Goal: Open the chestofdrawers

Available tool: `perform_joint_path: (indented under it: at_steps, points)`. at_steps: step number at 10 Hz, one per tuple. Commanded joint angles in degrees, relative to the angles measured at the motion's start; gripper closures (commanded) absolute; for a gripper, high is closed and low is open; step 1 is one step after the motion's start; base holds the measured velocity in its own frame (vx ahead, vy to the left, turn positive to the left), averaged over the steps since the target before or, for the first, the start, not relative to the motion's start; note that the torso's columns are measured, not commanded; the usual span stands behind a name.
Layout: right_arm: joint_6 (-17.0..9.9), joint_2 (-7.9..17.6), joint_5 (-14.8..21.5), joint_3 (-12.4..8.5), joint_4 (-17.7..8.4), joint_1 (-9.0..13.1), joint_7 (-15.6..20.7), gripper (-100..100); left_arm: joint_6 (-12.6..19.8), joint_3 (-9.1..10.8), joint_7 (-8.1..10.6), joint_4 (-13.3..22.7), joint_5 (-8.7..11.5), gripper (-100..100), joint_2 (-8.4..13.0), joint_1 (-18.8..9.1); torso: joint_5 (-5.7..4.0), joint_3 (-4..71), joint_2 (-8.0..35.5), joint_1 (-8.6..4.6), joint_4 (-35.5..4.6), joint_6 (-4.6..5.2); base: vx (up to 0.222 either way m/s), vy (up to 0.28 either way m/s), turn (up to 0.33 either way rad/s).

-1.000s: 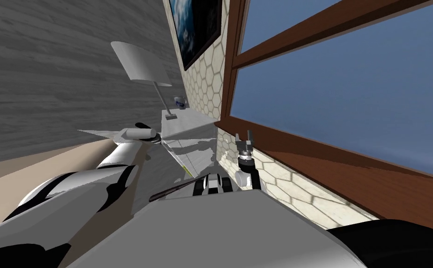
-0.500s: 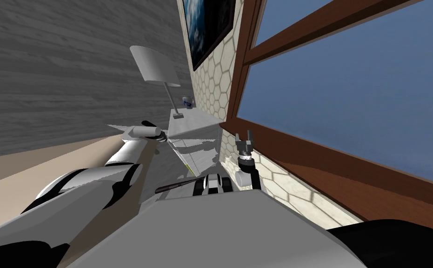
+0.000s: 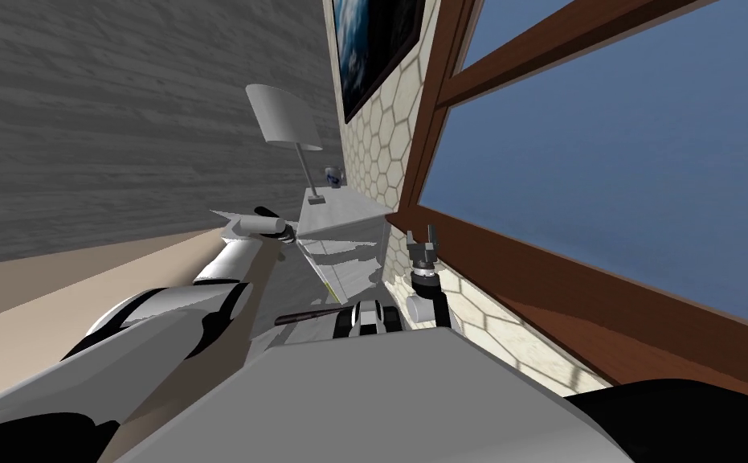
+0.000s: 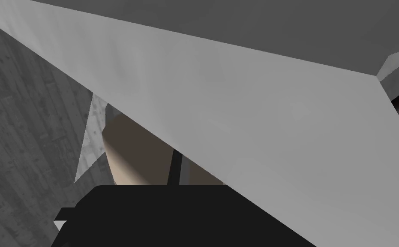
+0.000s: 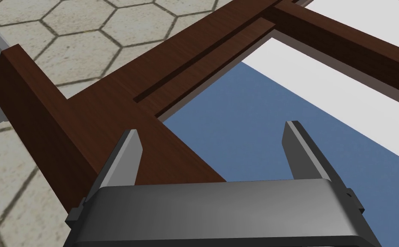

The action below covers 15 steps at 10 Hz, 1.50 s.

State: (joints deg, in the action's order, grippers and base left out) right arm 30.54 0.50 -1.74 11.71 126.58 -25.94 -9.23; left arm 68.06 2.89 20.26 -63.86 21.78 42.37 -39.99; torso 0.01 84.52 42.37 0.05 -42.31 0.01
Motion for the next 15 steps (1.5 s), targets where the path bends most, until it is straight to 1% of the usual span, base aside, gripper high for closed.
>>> perform_joint_path:
  at_steps: [1, 2, 3, 4, 5, 7, 8, 9, 10, 11, 12, 14, 15]
  points:
    - [0.00, 0.00, 0.00, 0.00, 0.00, 0.00, 0.00, 0, -2.29, 0.16, -0.32, 1.49, -0.68, -100, -0.92, 0.78, 0.02, 0.06, -0.12, 0.04, 0.03, -0.02, 0.016, -0.002, 0.021]
    - [0.00, 0.00, 0.00, 0.00, 0.00, 0.00, 0.00, 0, -1.47, 0.19, -0.02, 0.48, -0.56, -100, -0.76, 1.10, 0.00, 0.05, -0.07, -0.03, 0.02, -0.02, 0.000, 0.000, 0.000]
    - [0.00, 0.00, 0.00, 0.00, 0.00, 0.00, 0.00, 0, 0.00, 0.00, 0.00, 0.00, 0.00, 100, 0.00, 0.00, -0.03, 0.02, -0.03, -0.07, 0.00, -0.01, -0.021, -0.003, -0.016]
    - [0.00, 0.00, 0.00, 0.00, 0.00, 0.00, 0.00, 0, -1.01, 0.11, -0.20, 0.67, -0.16, 100, -0.25, 0.25, -0.04, -0.02, 0.03, -0.09, -0.02, 0.00, -0.012, 0.000, -0.006]
    - [0.00, 0.00, 0.00, 0.00, 0.00, 0.00, 0.00, 0, -1.14, 0.20, -0.73, 0.77, 0.21, 100, -0.18, 0.38, -0.02, 0.01, -0.03, -0.06, 0.00, -0.02, -0.058, 0.083, 0.056]
    - [0.00, 0.02, 0.00, -0.02, 0.00, 0.01, 0.00, 0, -1.40, 0.27, -1.09, 0.84, 0.45, 100, -0.18, 0.56, 0.13, -0.05, 0.07, 0.42, -0.03, -0.05, -0.074, 0.182, 0.028]
    - [0.00, 0.02, 0.00, -0.02, 0.00, 0.01, 0.00, 0, -1.57, 0.33, -1.33, 0.89, 0.60, 100, -0.17, 0.68, 0.09, 0.02, -0.04, 0.26, 0.01, -0.04, -0.063, 0.168, 0.037]
    - [0.00, 0.02, 0.00, -0.02, 0.00, 0.01, 0.00, 0, -1.42, 0.31, -1.15, 0.81, 0.52, 100, -0.16, 0.63, 0.00, 0.07, -0.11, -0.02, 0.03, -0.02, -0.031, 0.076, 0.007]
    - [0.00, 0.01, 0.00, -0.01, 0.00, 0.00, 0.00, 0, -0.81, 0.04, -0.93, 0.48, 0.44, -100, -0.16, 0.29, -0.12, 0.13, -0.22, -0.42, 0.06, 0.02, 0.027, -0.084, -0.071]
    - [0.00, -0.01, 0.00, 0.01, 0.00, 0.00, 0.00, 0, -0.64, -0.04, -0.86, 0.39, 0.41, -100, -0.17, 0.20, -0.25, 0.21, -0.35, -0.84, 0.10, 0.08, 0.046, -0.167, -0.063]
    - [0.00, -0.02, 0.00, 0.02, 0.00, 0.00, 0.00, 0, -0.28, -0.20, -0.70, 0.19, 0.36, -100, -0.20, 0.00, -0.25, 0.20, -0.31, -0.76, 0.09, 0.04, 0.056, -0.166, -0.044]
    - [0.00, -0.02, 0.00, 0.02, 0.00, 0.00, 0.00, 0, 0.38, -0.51, -0.41, -0.16, 0.24, -100, -0.26, -0.36, 0.00, 0.06, -0.11, 0.01, 0.03, -0.02, 0.069, -0.150, -0.060]
    - [0.00, -0.02, 0.00, 0.02, 0.00, -0.01, 0.00, 0, 0.12, -0.41, -0.57, 0.08, 0.32, -100, -0.21, -0.34, 0.04, 0.06, -0.10, 0.08, 0.03, -0.02, 0.037, -0.070, -0.002]
